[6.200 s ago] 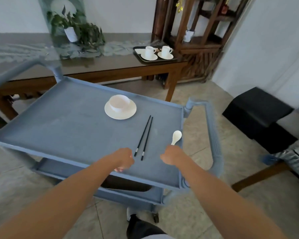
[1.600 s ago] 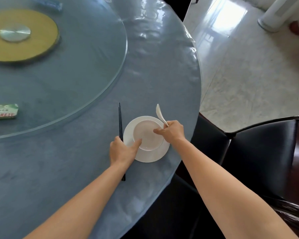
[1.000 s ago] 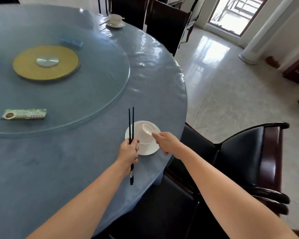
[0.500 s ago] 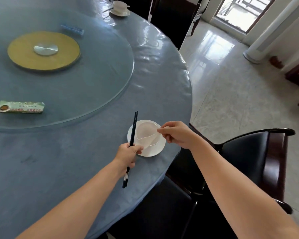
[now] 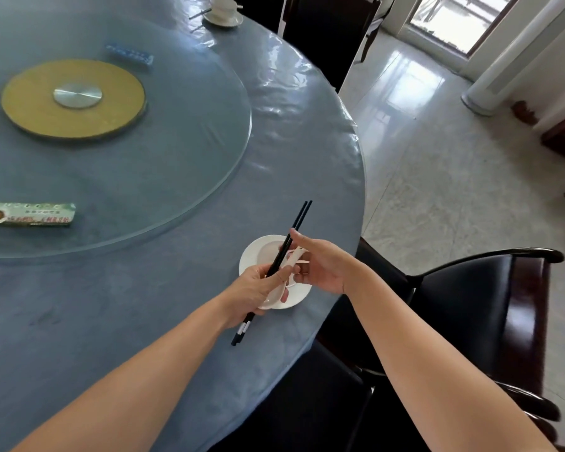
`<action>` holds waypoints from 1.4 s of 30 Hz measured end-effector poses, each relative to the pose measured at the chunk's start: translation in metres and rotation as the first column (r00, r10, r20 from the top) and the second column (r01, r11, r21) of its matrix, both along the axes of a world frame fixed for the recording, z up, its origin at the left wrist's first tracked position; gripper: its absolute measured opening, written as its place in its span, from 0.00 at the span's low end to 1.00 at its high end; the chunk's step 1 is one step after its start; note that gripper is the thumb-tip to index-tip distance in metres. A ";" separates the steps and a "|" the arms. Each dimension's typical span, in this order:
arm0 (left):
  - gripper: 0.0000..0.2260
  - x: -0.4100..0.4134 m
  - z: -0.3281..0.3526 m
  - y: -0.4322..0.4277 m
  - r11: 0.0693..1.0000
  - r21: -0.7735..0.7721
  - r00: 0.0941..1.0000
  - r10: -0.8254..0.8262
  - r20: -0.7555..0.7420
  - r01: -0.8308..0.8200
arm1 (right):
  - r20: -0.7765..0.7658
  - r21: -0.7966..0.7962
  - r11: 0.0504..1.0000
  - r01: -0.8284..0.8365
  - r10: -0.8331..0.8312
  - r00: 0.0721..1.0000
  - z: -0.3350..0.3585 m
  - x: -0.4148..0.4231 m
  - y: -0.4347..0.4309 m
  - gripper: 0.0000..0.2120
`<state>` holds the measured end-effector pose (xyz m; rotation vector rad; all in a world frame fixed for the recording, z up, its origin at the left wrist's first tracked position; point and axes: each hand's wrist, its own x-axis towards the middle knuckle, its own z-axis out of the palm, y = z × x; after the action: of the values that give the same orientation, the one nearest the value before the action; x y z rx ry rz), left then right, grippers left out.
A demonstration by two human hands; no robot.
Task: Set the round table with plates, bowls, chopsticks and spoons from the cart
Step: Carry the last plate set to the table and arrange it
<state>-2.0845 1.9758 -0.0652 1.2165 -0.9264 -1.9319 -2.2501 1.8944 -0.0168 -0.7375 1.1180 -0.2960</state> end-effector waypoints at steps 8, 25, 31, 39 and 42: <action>0.16 0.009 0.005 0.007 0.992 0.021 0.986 -0.125 0.113 0.123 | -0.048 -0.221 0.972 0.085 -0.097 0.994 0.017 0.002 -0.005 0.09; 0.05 -0.001 0.016 0.057 0.804 0.381 0.818 0.548 -0.176 -0.457 | 0.128 -0.353 0.837 0.419 -0.401 0.907 0.062 -0.048 0.002 0.08; 0.04 -0.013 0.017 0.079 0.799 0.428 0.808 0.546 -0.221 -0.422 | 0.110 -0.353 0.828 0.436 -0.426 0.898 0.065 -0.053 0.024 0.06; 0.09 -0.014 0.024 0.103 0.916 0.266 0.938 0.334 -0.090 -0.301 | 0.078 -0.361 0.839 0.407 -0.407 0.910 0.065 -0.057 0.042 0.06; 0.08 -0.020 0.029 0.111 0.950 0.223 0.961 0.251 -0.119 -0.220 | 0.070 -0.368 0.832 0.416 -0.421 0.904 0.064 -0.054 0.048 0.06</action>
<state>-2.1044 2.0865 -0.0360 1.2224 -0.4873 -1.9277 -2.3042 1.9425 0.0470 -0.8239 1.2479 -0.9025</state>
